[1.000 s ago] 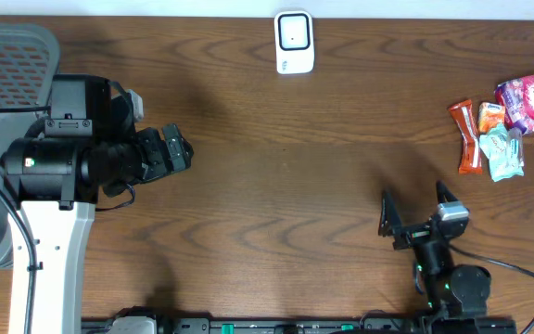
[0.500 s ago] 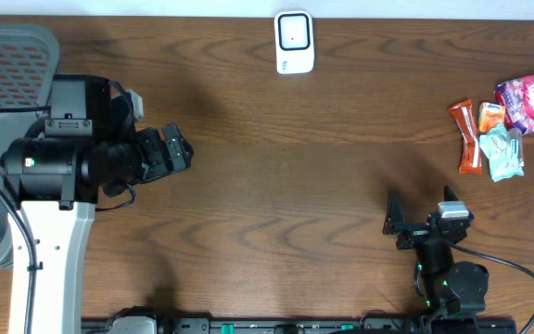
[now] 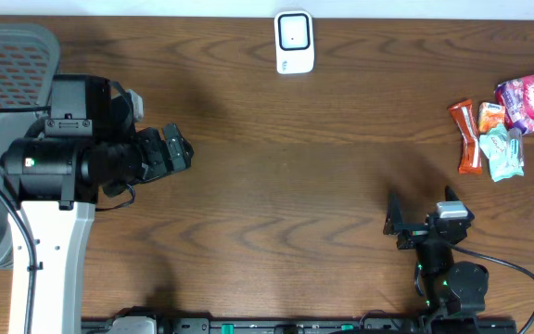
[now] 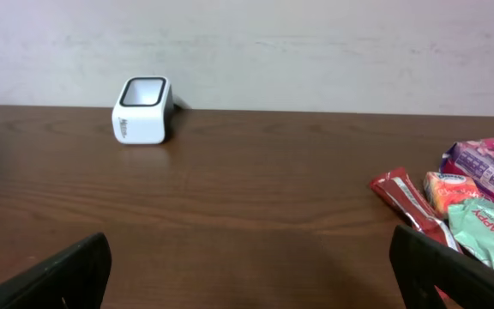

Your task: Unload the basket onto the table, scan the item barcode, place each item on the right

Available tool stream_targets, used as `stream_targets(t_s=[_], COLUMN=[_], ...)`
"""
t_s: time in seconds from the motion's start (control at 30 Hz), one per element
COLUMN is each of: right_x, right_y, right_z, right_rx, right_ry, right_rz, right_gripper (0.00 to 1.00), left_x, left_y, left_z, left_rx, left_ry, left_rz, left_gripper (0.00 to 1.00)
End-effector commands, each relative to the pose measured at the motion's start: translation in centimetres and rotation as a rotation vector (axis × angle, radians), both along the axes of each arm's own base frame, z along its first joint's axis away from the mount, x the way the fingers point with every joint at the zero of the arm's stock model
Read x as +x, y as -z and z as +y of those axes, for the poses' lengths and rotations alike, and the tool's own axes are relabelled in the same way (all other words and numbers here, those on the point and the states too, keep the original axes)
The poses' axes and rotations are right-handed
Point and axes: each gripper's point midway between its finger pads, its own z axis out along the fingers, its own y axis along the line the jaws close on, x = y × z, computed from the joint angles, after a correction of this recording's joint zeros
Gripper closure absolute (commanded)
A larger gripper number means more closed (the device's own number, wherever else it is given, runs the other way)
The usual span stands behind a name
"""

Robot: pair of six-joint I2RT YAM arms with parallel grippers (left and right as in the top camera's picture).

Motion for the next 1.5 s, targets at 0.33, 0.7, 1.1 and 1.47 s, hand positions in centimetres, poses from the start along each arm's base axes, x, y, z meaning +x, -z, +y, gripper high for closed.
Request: stream_targets(t_s=[0.33, 0.7, 1.1, 1.47], right_x=[-0.02, -0.02, -0.02, -0.02], right_y=[0.01, 0.01, 0.01, 0.01], right_z=[-0.24, -0.24, -0.24, -0.24], right_rx=[-0.012, -0.012, -0.011, -0.011], right_ry=[0.011, 0.011, 0.011, 0.011], right_rz=[-0.003, -0.003, -0.003, -0.003], right_gripper=[0.01, 0.01, 0.01, 0.01], left_x=[0.04, 0.04, 0.04, -0.47], left_y=[-0.33, -0.33, -0.33, -0.41], left_z=[0.19, 0.19, 0.19, 0.61], left_rx=[0.003, 0.003, 0.003, 0.026], left_ry=[-0.004, -0.004, -0.004, -0.015], left_rz=[-0.009, -0.009, -0.009, -0.012], left_gripper=[0.02, 0.02, 0.02, 0.02])
